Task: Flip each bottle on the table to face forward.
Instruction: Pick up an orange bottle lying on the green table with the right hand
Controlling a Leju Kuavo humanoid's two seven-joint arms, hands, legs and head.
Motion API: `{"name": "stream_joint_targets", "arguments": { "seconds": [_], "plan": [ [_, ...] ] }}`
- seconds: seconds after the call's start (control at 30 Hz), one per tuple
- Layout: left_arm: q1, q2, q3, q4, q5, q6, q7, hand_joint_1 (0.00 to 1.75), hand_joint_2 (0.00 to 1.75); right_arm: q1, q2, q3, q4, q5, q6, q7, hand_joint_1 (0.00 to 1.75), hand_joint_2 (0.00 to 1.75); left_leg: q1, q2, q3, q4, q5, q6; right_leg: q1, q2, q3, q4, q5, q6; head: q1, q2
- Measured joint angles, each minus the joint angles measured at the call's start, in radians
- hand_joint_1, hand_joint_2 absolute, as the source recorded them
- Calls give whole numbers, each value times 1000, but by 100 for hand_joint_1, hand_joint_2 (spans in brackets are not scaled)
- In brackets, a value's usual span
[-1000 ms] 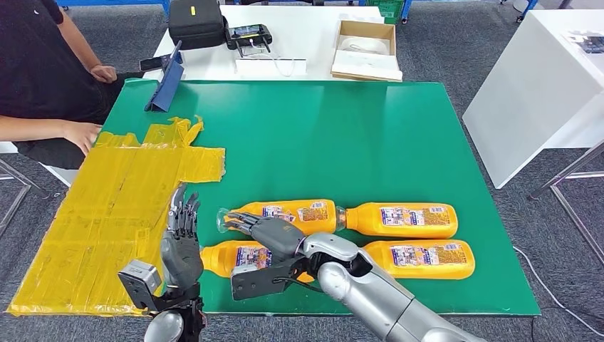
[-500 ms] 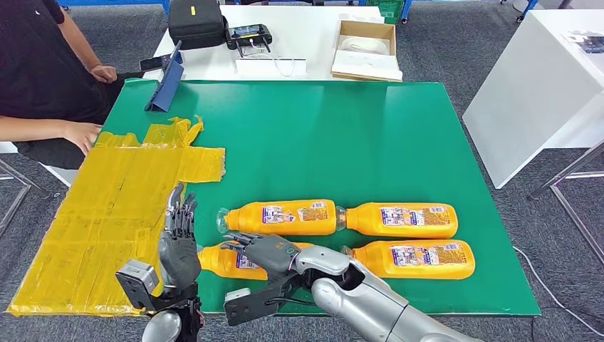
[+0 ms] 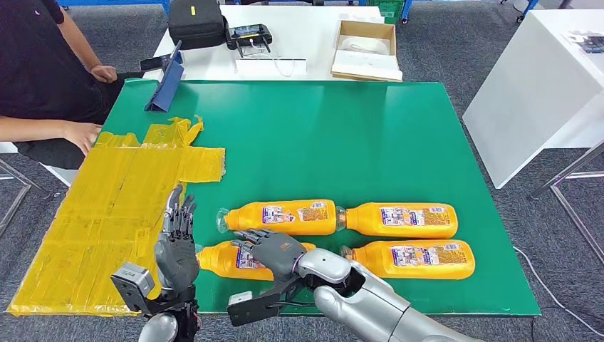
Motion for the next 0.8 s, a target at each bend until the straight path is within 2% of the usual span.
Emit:
{"name": "stream_joint_targets", "arguments": {
  "seconds": [0.2, 0.8],
  "plan": [
    [8, -7, 15, -9, 1, -23, 0, 0, 0, 12, -2, 7, 23, 56, -25, 42, 0, 175, 0, 0, 0, 0, 0, 0, 0, 0, 0, 0, 0, 0, 0, 0],
    [16, -24, 53, -14, -1, -48, 0, 0, 0, 56, -20, 0, 72, 105, -35, 62, 0, 175, 0, 0, 1, 0, 0, 0, 0, 0, 0, 0, 0, 0, 0, 0]
  ]
}}
